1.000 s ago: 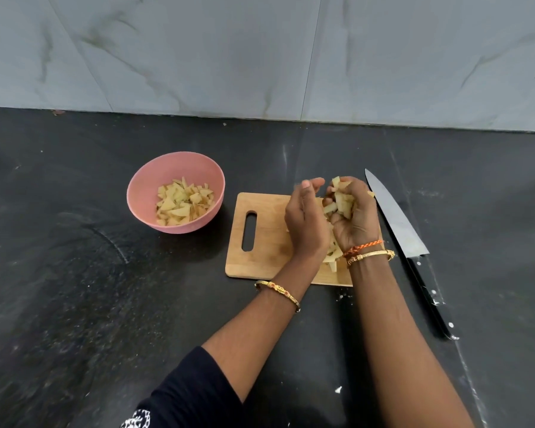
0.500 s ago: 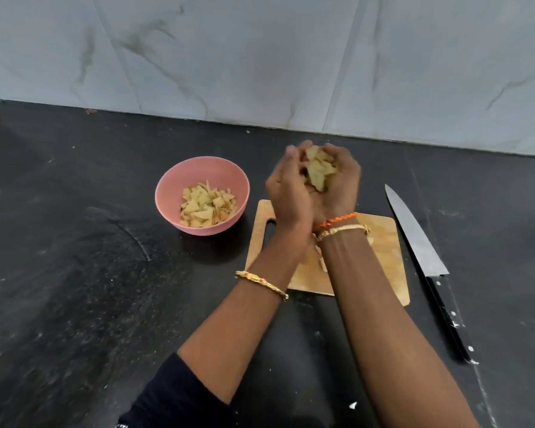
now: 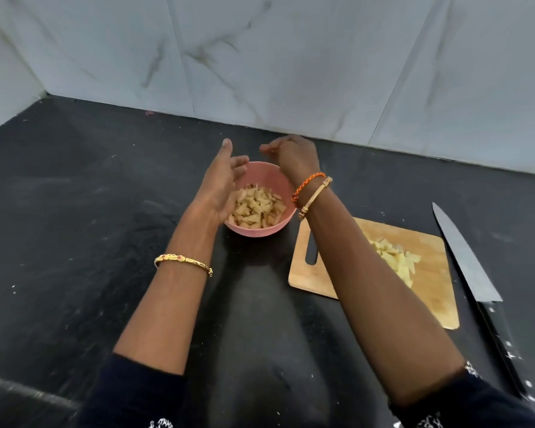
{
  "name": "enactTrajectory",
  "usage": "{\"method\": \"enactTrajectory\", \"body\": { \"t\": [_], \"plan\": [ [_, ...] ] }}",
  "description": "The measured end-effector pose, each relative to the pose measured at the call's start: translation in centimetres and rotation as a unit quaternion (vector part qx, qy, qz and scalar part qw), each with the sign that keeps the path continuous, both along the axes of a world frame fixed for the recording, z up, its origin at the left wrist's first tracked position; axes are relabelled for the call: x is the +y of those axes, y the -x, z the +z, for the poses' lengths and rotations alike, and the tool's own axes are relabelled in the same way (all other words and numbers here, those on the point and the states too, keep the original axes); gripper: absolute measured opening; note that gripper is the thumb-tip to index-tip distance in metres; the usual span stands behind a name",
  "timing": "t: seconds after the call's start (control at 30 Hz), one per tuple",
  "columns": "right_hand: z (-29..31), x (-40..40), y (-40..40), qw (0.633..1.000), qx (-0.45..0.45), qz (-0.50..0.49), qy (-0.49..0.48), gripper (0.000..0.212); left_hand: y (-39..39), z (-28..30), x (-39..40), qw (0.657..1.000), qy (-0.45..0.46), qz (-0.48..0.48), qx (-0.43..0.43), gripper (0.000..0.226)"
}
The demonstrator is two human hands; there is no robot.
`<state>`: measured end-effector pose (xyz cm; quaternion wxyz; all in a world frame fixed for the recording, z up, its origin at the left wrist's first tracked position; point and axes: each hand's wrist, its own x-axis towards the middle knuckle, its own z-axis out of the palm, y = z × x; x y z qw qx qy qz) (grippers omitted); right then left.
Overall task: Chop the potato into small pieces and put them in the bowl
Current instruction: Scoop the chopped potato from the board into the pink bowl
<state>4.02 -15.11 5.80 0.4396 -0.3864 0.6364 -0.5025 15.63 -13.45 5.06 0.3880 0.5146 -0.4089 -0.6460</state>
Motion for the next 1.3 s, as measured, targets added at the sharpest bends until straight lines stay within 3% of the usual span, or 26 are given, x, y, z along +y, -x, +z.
{"method": "enactTrajectory", "body": {
  "t": [0.07,0.3,0.37,0.47,0.6,0.67,0.73,0.83,0.93,1.17,1.23,1.3],
  "plan": [
    [-0.1,0.9,0.1,0.999,0.034,-0.018,0.024,0.027,-0.1,-0.4,-0.2,0.999,0.024,0.020,0.030,0.056],
    [-1.7,2.6,-0.1,0.991,0.111,0.075,-0.004,0.029,-0.2,-1.5,0.2,0.988,0.102,0.008,0.116,0.049],
    [-1.6,3.0,-0.3,0.981,0.167,0.101,-0.012,0.025,-0.1,-1.5,0.3,0.985,0.112,0.039,0.121,0.050],
    [-1.3,3.3,0.1,0.966,0.249,0.064,0.018,0.025,-0.2,-1.9,0.5,0.980,0.112,0.064,0.153,0.053],
    [-1.1,3.2,0.4,0.938,0.324,0.120,-0.014,0.030,-1.1,-2.5,0.8,0.971,0.109,0.109,0.184,0.055],
    [-1.0,3.6,0.7,0.946,0.318,0.067,0.014,0.025,-1.2,-2.3,1.2,0.964,0.155,0.177,0.123,0.042],
    [-1.4,4.1,1.2,0.945,0.325,0.005,0.038,0.019,-1.3,-2.3,1.2,0.948,0.206,0.241,-0.020,0.026],
    [-3.0,4.6,1.9,0.928,0.371,-0.020,-0.030,0.022,-1.5,-3.3,1.0,0.953,0.147,0.204,-0.169,0.029],
    [-4.3,5.4,2.5,0.945,0.319,-0.007,-0.076,0.025,-1.4,-4.4,1.6,0.974,0.079,0.139,-0.163,0.034],
    [-3.8,7.1,4.4,0.966,0.254,-0.033,-0.027,0.018,-0.5,-4.6,3.7,0.971,0.052,0.149,-0.180,0.034],
    [-3.5,8.1,5.3,0.969,0.240,-0.065,0.005,0.015,-0.2,-4.2,4.2,0.963,0.058,0.152,-0.217,0.036],
    [-3.0,9.7,6.8,0.966,0.233,-0.106,0.027,0.015,0.1,-3.3,4.6,0.932,0.124,0.174,-0.292,0.042]
  ]
}}
